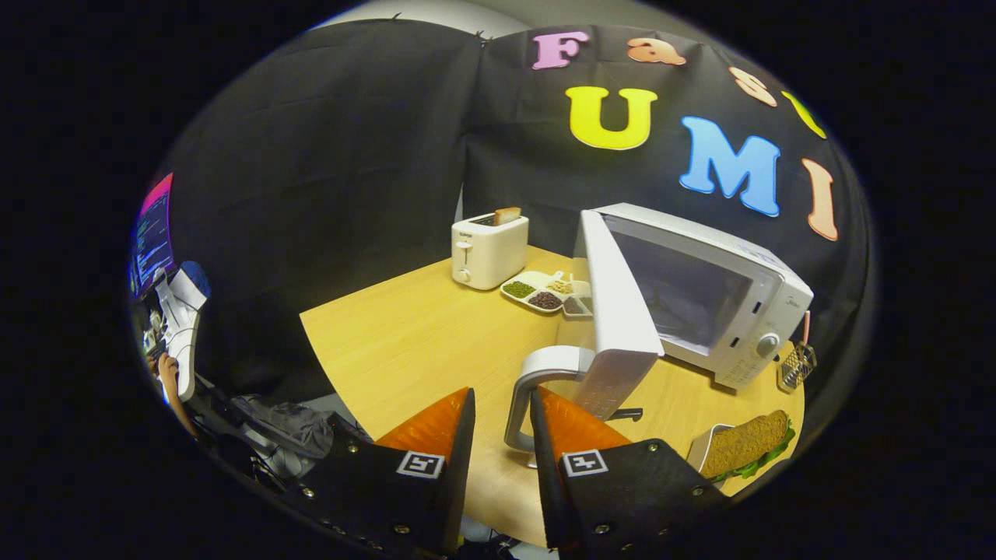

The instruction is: Open the microwave, put the food inside, and close the microwave door.

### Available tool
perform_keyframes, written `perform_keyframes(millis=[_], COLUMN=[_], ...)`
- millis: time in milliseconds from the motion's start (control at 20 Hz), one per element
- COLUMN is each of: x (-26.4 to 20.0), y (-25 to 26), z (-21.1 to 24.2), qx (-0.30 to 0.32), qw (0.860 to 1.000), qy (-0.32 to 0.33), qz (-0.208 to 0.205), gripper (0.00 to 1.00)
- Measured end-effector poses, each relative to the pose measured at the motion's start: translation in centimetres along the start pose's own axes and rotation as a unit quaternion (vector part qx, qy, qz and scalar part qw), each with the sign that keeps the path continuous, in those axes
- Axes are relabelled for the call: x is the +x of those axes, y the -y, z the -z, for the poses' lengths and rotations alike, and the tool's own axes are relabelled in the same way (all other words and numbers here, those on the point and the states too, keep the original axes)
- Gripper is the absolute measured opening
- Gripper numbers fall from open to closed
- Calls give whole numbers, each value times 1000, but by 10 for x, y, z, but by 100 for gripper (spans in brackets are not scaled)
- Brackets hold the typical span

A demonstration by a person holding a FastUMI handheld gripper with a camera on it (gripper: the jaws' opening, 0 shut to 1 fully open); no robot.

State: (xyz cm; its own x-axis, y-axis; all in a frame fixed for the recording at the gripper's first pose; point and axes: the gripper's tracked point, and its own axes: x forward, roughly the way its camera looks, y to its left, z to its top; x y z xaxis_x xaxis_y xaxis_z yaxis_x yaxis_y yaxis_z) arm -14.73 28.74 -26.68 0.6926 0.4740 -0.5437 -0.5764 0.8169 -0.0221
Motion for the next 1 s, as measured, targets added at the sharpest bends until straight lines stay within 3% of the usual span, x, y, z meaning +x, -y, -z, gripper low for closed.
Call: perform_keyframes(millis=[250, 800, 900, 1000], x=[19, 58, 53, 43], y=[-48, -114, -119, -135], z=[-17, -36, -44, -50], qx=[-46, -38, -41, -45], qw=[997, 983, 979, 968], qy=[15, 8, 12, 16], qz=[-58, -177, -199, -247], gripper=[41, 39, 41, 51])
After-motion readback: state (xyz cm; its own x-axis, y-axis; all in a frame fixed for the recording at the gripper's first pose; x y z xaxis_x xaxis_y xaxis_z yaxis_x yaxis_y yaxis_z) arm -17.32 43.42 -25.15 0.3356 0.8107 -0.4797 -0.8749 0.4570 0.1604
